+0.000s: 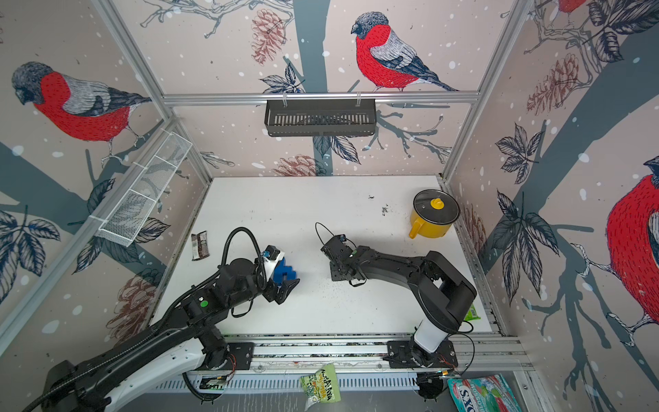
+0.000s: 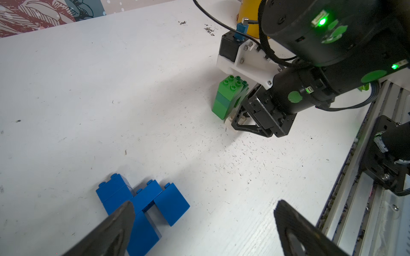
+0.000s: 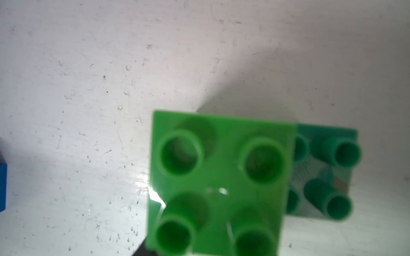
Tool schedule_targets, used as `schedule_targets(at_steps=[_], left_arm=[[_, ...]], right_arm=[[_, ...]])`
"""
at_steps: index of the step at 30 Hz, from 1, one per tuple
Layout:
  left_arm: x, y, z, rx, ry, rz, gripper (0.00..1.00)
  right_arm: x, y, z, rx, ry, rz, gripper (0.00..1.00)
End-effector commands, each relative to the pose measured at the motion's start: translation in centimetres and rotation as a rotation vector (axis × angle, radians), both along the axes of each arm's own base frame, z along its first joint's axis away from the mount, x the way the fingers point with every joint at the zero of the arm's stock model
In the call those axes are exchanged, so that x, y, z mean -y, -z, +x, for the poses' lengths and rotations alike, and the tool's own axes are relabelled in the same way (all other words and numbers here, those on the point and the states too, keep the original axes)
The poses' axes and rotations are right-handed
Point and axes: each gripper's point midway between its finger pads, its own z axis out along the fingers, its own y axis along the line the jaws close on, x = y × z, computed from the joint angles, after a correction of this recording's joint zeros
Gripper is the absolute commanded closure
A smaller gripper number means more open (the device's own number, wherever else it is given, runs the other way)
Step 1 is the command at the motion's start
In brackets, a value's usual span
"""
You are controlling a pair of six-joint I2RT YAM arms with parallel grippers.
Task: Assemble the letter h with lego
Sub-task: Pick up the lego brick from the center of the board.
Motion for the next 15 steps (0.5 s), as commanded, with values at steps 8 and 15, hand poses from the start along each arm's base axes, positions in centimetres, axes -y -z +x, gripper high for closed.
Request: schedule_targets(at_steps=[8, 15], left_arm=[[0.21, -0.76, 0.48, 0.042, -0.003, -0.014, 0.02], [0.20, -0.76, 0.51, 0.042, -0.005, -0.013, 0.02]], right_arm=[[-0.16, -0.06, 0.46, 0.015, 0.018, -0.013, 0.61], [-0.15, 0.07, 0.44, 0.012, 0.019, -0.019, 0.62]])
